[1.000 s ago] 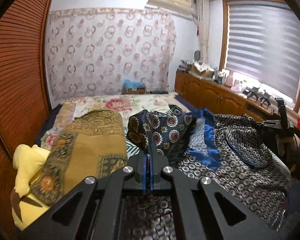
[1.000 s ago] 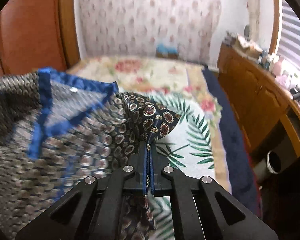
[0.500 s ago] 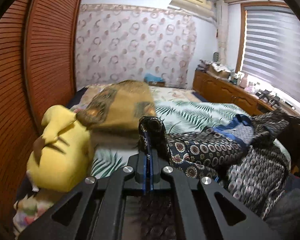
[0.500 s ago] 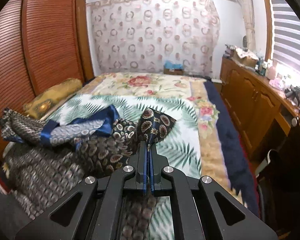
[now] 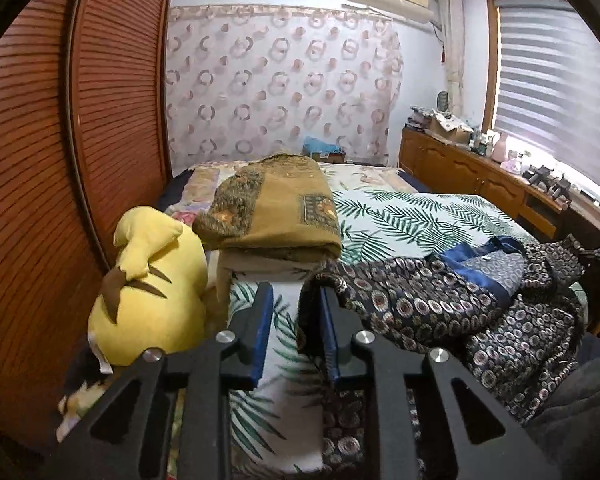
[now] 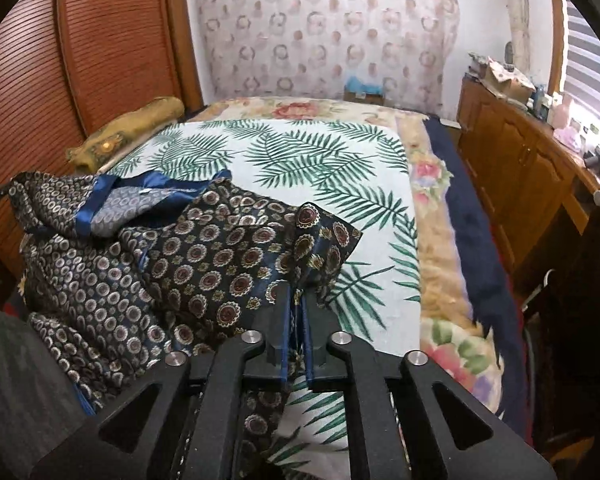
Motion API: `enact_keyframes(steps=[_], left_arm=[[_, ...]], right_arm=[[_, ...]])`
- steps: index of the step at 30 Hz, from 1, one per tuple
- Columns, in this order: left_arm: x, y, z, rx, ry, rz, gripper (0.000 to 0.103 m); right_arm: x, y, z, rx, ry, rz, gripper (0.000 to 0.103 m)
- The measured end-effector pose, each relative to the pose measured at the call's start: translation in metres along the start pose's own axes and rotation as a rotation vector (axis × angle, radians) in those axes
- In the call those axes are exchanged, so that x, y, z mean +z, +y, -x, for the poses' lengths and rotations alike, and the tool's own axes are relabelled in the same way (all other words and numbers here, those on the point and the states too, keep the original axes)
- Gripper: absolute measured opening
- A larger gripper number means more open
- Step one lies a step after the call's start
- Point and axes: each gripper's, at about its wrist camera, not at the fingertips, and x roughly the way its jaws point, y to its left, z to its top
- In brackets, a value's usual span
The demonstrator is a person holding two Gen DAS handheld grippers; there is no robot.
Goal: Fold small clothes
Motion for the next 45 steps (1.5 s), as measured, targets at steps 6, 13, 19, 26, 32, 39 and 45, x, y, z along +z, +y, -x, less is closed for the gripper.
enact_keyframes(steps=[6,13,19,26,32,39,45], left_arm=[[0.027,0.007,-0.023,0.02,0.0,-0.009,0.021],[0.046,0.027,-0.019,0.049,-0.06,0.019,0.021],[0.04,0.042,-0.057,0.072,0.021,0.023,0.021],[0.017,0.049,-0.108,0.035,0.142,0.037,0.021],[0.006,0.037,-0.13,-0.006,0.206,0.037,0.021],[0.007,0.021,-0.138,-0.046,0.233,0.003,0.021],[0.01,0.015,-0.148,-0.073,0.269,0.0,0.021]], right_arm=[[0.02,-0.008,0.014,-0.051,-0.074,0.025,0.021],[0.04,-0.031,-0.005,-0.131,-0.099,0.002,0.042],[0.038,-0.046,-0.06,-0.16,0.008,-0.024,0.042],[0.021,-0.042,-0.082,-0.074,0.069,-0.062,0.042],[0.013,-0.01,-0.075,-0.017,0.071,-0.019,0.044],[0.011,0.011,-0.055,-0.034,0.011,-0.01,0.062],[0.008,0.003,-0.076,-0.071,0.069,-0.007,0.063]])
